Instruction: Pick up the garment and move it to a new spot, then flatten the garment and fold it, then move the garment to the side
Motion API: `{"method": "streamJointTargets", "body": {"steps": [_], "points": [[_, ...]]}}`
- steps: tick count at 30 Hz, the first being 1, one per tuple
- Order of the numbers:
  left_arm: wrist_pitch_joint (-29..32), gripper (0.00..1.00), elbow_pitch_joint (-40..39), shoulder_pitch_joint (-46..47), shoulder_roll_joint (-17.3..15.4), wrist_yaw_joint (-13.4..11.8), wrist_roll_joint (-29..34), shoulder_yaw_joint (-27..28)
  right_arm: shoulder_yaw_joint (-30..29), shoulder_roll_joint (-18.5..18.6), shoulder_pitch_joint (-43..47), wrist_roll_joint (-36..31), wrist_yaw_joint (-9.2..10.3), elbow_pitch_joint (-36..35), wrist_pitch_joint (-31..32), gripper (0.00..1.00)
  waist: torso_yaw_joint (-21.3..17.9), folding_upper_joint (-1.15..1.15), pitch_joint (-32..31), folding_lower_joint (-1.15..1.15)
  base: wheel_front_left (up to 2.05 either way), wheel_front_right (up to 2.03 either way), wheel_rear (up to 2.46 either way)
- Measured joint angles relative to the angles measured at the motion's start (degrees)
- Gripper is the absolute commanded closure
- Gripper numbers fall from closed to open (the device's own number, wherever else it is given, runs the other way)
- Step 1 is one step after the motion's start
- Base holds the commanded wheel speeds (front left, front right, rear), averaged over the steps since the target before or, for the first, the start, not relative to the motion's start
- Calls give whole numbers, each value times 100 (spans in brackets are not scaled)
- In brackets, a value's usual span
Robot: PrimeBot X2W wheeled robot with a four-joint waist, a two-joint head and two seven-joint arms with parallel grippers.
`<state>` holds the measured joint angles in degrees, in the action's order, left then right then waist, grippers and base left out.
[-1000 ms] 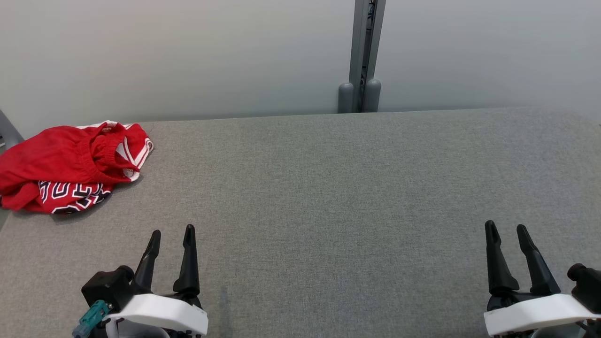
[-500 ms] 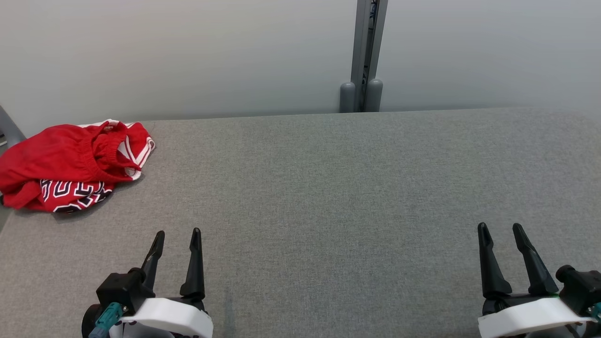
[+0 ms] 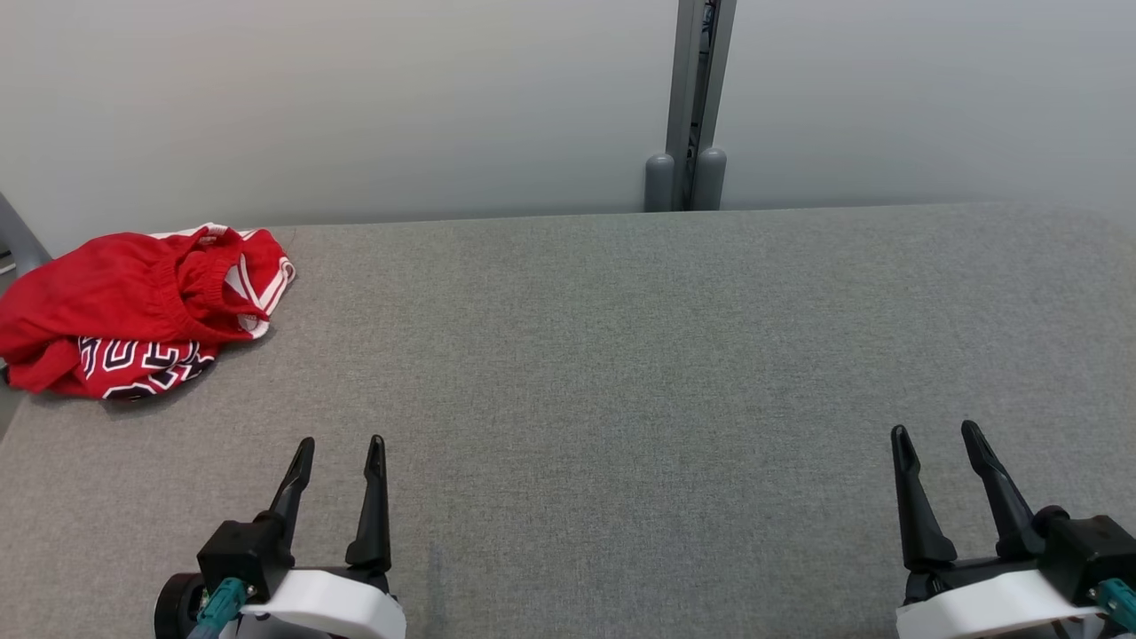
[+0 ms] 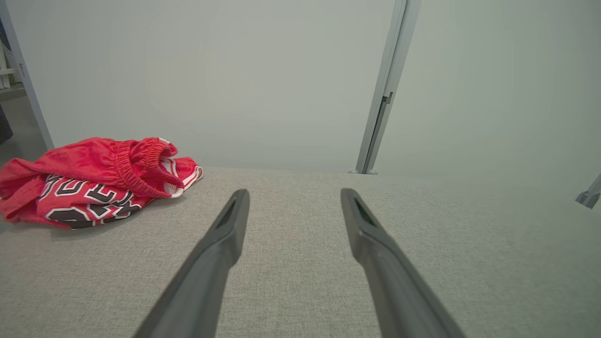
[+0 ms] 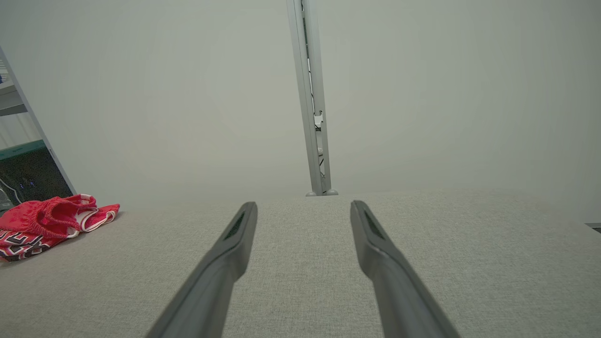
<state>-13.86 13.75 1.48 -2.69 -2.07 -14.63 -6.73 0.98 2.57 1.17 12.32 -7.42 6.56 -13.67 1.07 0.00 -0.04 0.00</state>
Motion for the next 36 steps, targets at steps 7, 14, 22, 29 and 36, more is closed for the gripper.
{"method": "streamJointTargets", "body": {"steps": [7, 14, 22, 29, 36], "points": [[-65, 0, 31, 1, -2, -11, 242, -51, 7, 2, 5, -277, -1, -32, -73, 0, 7, 0, 5, 0, 0, 0, 0], [-127, 0, 93, 1, -3, -51, 405, -82, 21, 4, 12, -479, -1, -53, -124, 0, 16, 0, 10, 0, 0, 0, 0], [-129, 0, 154, 4, -4, -53, 367, -54, 3, 7, 14, -479, -1, -53, -124, 0, 18, 0, 20, 0, 0, 0, 0], [-129, 0, 159, 11, -4, -52, 367, -34, -1, 7, 14, -479, -1, -56, -124, 0, 22, 0, 22, 0, 0, 0, 0], [-129, 0, 159, 13, -4, -49, 368, -23, -3, 7, 14, -479, -1, -55, -125, 0, 25, 0, 27, 0, 0, 0, 0]]}}
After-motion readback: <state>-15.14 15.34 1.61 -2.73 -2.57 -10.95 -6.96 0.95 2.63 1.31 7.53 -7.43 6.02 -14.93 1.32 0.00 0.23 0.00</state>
